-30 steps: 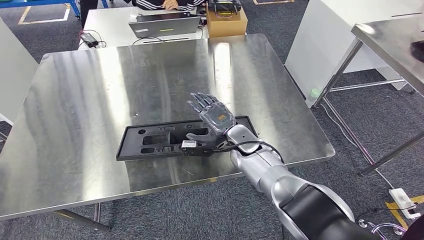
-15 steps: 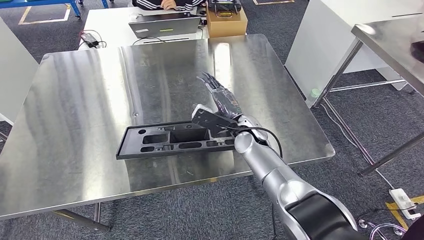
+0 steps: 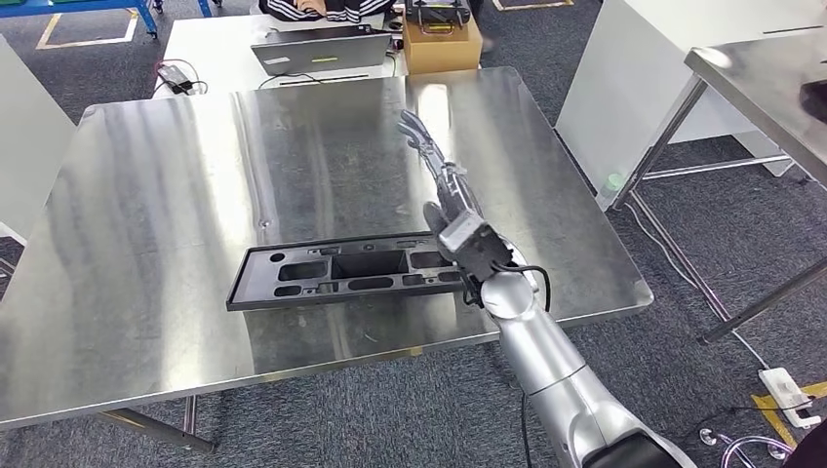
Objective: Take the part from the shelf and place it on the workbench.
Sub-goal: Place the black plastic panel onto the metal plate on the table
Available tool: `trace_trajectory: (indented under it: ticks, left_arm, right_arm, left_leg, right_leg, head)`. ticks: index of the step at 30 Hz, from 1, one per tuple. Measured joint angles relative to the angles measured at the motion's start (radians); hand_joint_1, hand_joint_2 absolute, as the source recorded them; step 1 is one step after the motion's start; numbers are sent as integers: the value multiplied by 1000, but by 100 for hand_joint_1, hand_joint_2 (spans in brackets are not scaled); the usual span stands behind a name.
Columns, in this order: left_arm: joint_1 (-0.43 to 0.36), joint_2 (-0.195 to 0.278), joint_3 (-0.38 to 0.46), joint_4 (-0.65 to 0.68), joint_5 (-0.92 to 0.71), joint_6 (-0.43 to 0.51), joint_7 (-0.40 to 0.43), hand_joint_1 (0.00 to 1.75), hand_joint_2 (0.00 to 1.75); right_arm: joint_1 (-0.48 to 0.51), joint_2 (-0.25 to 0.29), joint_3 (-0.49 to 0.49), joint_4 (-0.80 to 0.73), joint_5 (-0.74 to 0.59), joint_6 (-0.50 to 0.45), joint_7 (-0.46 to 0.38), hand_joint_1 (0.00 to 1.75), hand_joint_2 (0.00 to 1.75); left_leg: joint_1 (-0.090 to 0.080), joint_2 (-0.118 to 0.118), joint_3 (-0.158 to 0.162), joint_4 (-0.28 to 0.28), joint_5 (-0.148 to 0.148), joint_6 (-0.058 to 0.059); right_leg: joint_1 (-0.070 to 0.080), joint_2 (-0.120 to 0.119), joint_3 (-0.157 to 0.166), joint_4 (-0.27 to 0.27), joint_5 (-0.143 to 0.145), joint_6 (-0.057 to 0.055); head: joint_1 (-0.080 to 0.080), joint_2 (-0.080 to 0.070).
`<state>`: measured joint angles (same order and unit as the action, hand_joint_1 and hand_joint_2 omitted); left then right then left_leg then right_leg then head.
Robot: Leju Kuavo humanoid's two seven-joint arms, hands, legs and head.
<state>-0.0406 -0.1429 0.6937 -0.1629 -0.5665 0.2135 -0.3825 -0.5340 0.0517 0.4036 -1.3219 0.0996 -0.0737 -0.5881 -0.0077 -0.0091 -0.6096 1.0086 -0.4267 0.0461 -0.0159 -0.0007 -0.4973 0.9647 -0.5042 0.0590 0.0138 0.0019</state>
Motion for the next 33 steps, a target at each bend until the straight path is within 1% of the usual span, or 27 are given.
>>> trace_trajectory:
  ticks: [2,5,9,11,14,16,18,19,20,21,22,23,24,25,26,27,28,29,30,31,33]
  left_arm:
    - [0,1,0,0,-2,0,-5,0,0]
    - [1,4,0,0,-13,0,-7,0,0]
    - [-5,7,0,0,-20,10,1,0,0]
    - [-8,10,0,-1,-20,7,3,0,0]
    - [-11,15,0,-1,-21,0,10,0,0]
    - [-12,21,0,-2,-22,-2,15,0,0]
    - [-12,27,0,-3,-23,-3,21,0,0]
    - [-12,29,0,-4,-25,-3,25,0,0]
    - [-12,31,0,-4,-27,-4,27,0,0]
    - [-13,33,0,-5,-28,-4,29,0,0]
    - [-14,35,0,-7,-29,-3,31,0,0]
    - [-15,37,0,-8,-29,-1,33,0,0]
    - [-15,38,0,-9,-30,2,34,0,0]
    - [-16,39,0,-10,-30,5,34,0,0]
    - [-16,39,1,-10,-30,7,35,0,0]
    - [-17,39,1,-11,-30,8,35,0,0]
    - [-18,40,1,-13,-30,9,35,0,0]
    - [-19,40,1,-14,-30,10,35,0,0]
    - [-21,41,1,-15,-31,10,34,0,0]
    - [-22,42,1,-17,-33,11,33,0,0]
    - [-24,44,1,-18,-36,14,32,0,0]
  right_arm:
    - [43,-7,0,-69,-44,11,-25,0,0]
    - [142,-21,1,-212,-104,35,-50,0,0]
    - [275,-44,4,-400,-221,156,-89,0,0]
    - [326,-56,8,-469,-243,206,-102,0,0]
    - [375,-66,12,-531,-250,241,-108,0,0]
    - [403,-66,9,-561,-250,262,-109,0,0]
    - [435,-57,-8,-592,-241,285,-110,0,0]
    - [451,-50,-22,-607,-236,297,-111,0,0]
    - [464,-44,-37,-620,-234,307,-111,0,0]
    - [477,-39,-52,-630,-234,313,-111,0,0]
    - [490,-35,-66,-638,-235,317,-111,0,0]
    - [503,-32,-80,-644,-237,320,-112,0,0]
    - [515,-29,-92,-649,-239,323,-112,0,0]
    - [524,-27,-103,-653,-241,326,-112,0,0]
    - [529,-24,-112,-656,-242,328,-111,0,0]
    - [533,-21,-120,-660,-242,329,-111,0,0]
    - [535,-18,-126,-663,-243,330,-111,0,0]
    - [537,-15,-130,-665,-243,332,-111,0,0]
    - [539,-13,-134,-667,-244,335,-112,0,0]
    - [540,-9,-139,-667,-245,341,-112,0,0]
    - [543,0,-150,-667,-246,353,-111,0,0]
  left_leg:
    - [0,0,0,0,0,0]
    - [0,-1,0,0,-1,-1]
    - [0,0,0,0,-3,-2]
    - [0,0,1,0,-4,-2]
    - [1,1,2,0,-4,-2]
    - [-2,1,2,1,-6,5]
    - [-1,1,10,-10,-1,16]
    - [3,2,15,-19,5,21]
    - [7,4,19,-27,9,24]
    - [9,6,21,-31,12,26]
    - [9,7,20,-32,13,27]
    - [9,7,18,-31,14,26]
    - [9,7,16,-31,15,24]
    - [10,8,14,-30,17,22]
    - [11,7,13,-29,19,18]
    - [13,7,11,-26,20,13]
    - [13,6,8,-22,21,7]
    - [12,6,5,-18,22,0]
    - [10,5,2,-11,23,-7]
    - [9,4,-1,-7,24,-13]
    - [13,4,-11,3,24,-22]
  right_leg:
    - [0,0,0,0,0,0]
    - [0,-1,0,0,-1,-1]
    - [0,0,0,0,-2,-2]
    - [0,0,0,0,-2,-3]
    - [-1,0,0,0,-3,-3]
    - [-6,0,3,-7,0,1]
    - [-9,0,10,-9,0,7]
    - [-8,0,6,7,-11,5]
    - [-6,0,-9,42,-33,0]
    - [-7,0,-36,101,-65,-8]
    - [-6,0,-71,173,-99,-14]
    - [-6,0,-104,240,-125,-16]
    - [-7,0,-124,282,-136,-13]
    - [-8,0,-123,284,-129,-5]
    - [-11,0,-101,243,-106,7]
    - [-16,0,-63,172,-77,18]
    - [-18,-2,-25,104,-49,25]
    - [-18,-1,1,56,-25,26]
    - [-17,0,11,31,-14,20]
    - [-15,2,7,32,-9,11]
    - [-19,4,-10,35,-6,-10]
  head:
    - [0,0]
    - [0,0]
    - [0,0]
    - [0,0]
    - [0,0]
    - [0,0]
    - [0,0]
    - [1,0]
    - [2,0]
    - [3,0]
    - [4,0]
    - [5,0]
    - [5,0]
    - [5,0]
    - [5,0]
    - [5,0]
    - [6,0]
    - [6,0]
    - [7,0]
    - [6,0]
    - [2,0]
